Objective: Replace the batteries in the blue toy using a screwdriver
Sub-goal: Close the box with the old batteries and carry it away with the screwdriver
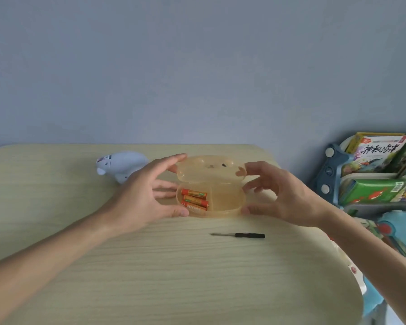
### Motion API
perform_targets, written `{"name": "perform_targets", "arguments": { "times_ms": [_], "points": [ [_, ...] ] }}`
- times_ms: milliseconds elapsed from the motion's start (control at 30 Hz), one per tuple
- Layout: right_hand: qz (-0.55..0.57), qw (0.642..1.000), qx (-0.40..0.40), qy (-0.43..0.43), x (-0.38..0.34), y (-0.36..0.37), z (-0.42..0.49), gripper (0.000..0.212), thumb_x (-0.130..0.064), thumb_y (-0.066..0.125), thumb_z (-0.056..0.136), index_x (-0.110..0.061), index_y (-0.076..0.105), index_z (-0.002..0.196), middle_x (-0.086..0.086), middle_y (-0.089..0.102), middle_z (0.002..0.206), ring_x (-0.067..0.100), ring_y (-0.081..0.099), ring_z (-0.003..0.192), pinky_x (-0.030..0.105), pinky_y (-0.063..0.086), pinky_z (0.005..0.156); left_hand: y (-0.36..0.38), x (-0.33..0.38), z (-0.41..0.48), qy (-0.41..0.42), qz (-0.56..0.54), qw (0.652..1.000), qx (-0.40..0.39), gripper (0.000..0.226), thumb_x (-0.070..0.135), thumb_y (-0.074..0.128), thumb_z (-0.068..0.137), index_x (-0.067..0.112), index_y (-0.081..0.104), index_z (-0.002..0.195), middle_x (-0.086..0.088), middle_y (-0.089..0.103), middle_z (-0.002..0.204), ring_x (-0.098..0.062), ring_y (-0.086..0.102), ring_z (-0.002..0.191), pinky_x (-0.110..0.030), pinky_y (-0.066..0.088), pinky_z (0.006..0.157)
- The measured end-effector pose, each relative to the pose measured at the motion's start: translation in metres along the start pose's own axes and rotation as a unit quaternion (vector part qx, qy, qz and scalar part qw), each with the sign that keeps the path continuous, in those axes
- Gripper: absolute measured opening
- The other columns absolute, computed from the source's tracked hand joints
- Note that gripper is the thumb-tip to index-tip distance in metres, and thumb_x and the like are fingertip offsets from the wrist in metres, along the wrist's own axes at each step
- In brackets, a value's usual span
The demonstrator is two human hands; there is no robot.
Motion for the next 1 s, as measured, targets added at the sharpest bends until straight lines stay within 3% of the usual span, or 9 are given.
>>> {"name": "perform_targets", "arguments": {
  "times_ms": [100,200,267,367,533,667,800,1000],
  "points": [
    [0.007,1.000,-0.009,-0.019,-0.013,0.000,-0.007,0.090,-0.024,0.095,0.074,-0.038,0.049,0.149,-0.022,0.065,0.135,0.007,0.072,0.114,0.020,0.054,0.101,-0.003,0.002,-0.005,0.031,0.037,0.999,0.025,0.085,0.008,0.099,0.069,0.035,0.061,0.140,0.010,0.064,0.135,-0.005,0.076,0.113,-0.017,0.061,0.094],
    [0.019,1.000,0.006,-0.023,-0.027,0.003,-0.010,0.063,-0.049,0.079,0.079,-0.039,0.063,0.139,-0.023,0.071,0.133,-0.004,0.070,0.117,0.016,0.052,0.103,-0.005,0.004,-0.008,0.058,0.068,0.996,0.029,0.066,0.024,0.098,0.068,0.036,0.069,0.126,0.011,0.068,0.131,-0.003,0.074,0.114,-0.013,0.058,0.095],
    [0.044,0.998,0.035,-0.010,-0.032,0.005,-0.010,0.046,-0.050,0.072,0.084,-0.036,0.073,0.128,-0.024,0.073,0.128,-0.009,0.069,0.115,0.013,0.053,0.102,-0.006,0.005,-0.008,0.048,0.042,0.998,0.022,0.054,0.039,0.092,0.068,0.036,0.074,0.119,0.014,0.072,0.131,-0.002,0.074,0.115,-0.015,0.057,0.098],
    [0.053,0.997,0.046,-0.006,-0.034,0.008,-0.006,0.035,-0.045,0.076,0.081,-0.038,0.078,0.116,-0.020,0.072,0.128,-0.008,0.071,0.113,0.014,0.054,0.100,-0.007,0.004,-0.001,-0.003,-0.039,0.999,0.011,0.037,0.044,0.083,0.074,0.029,0.080,0.107,0.022,0.078,0.124,-0.003,0.077,0.112,-0.025,0.060,0.101],
    [0.035,0.999,0.037,-0.014,-0.034,0.005,-0.006,0.036,-0.043,0.081,0.075,-0.042,0.079,0.110,-0.029,0.071,0.119,-0.014,0.069,0.109,0.010,0.053,0.096,-0.007,0.002,0.011,-0.002,-0.032,0.999,-0.013,0.043,0.042,0.086,0.069,0.028,0.083,0.110,0.015,0.082,0.120,0.005,0.072,0.119,-0.019,0.052,0.110],
    [0.014,0.998,0.045,-0.028,-0.030,0.009,-0.009,0.042,-0.045,0.084,0.071,-0.035,0.082,0.111,-0.018,0.072,0.127,-0.014,0.067,0.108,0.008,0.052,0.093,-0.006,-0.003,0.010,0.025,0.005,0.999,-0.027,0.042,0.039,0.088,0.068,0.029,0.085,0.109,0.015,0.078,0.124,0.007,0.070,0.120,-0.013,0.050,0.109],
    [0.025,0.998,0.046,-0.022,-0.025,0.011,-0.009,0.040,-0.045,0.086,0.069,-0.037,0.083,0.109,-0.015,0.072,0.130,0.001,0.071,0.112,0.020,0.055,0.101,-0.005,-0.010,0.011,0.035,-0.007,0.999,-0.019,0.039,0.040,0.090,0.066,0.034,0.086,0.104,0.019,0.076,0.127,0.001,0.072,0.118,-0.015,0.051,0.108],
    [0.029,0.998,0.049,-0.010,-0.022,0.016,-0.011,0.040,-0.051,0.086,0.067,-0.038,0.082,0.105,-0.019,0.072,0.130,0.014,0.077,0.100,0.036,0.058,0.102,-0.004,-0.010,0.012,0.049,0.013,0.998,-0.026,0.038,0.036,0.090,0.066,0.031,0.084,0.103,0.010,0.075,0.127,0.001,0.071,0.119,-0.018,0.050,0.112]
  ]
}}
Point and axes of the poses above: each hand's wrist, its own z-axis towards the middle knuckle, its own y-axis out of the palm, x = y × z, the point moved 2 cm from there along z, towards the middle knuckle
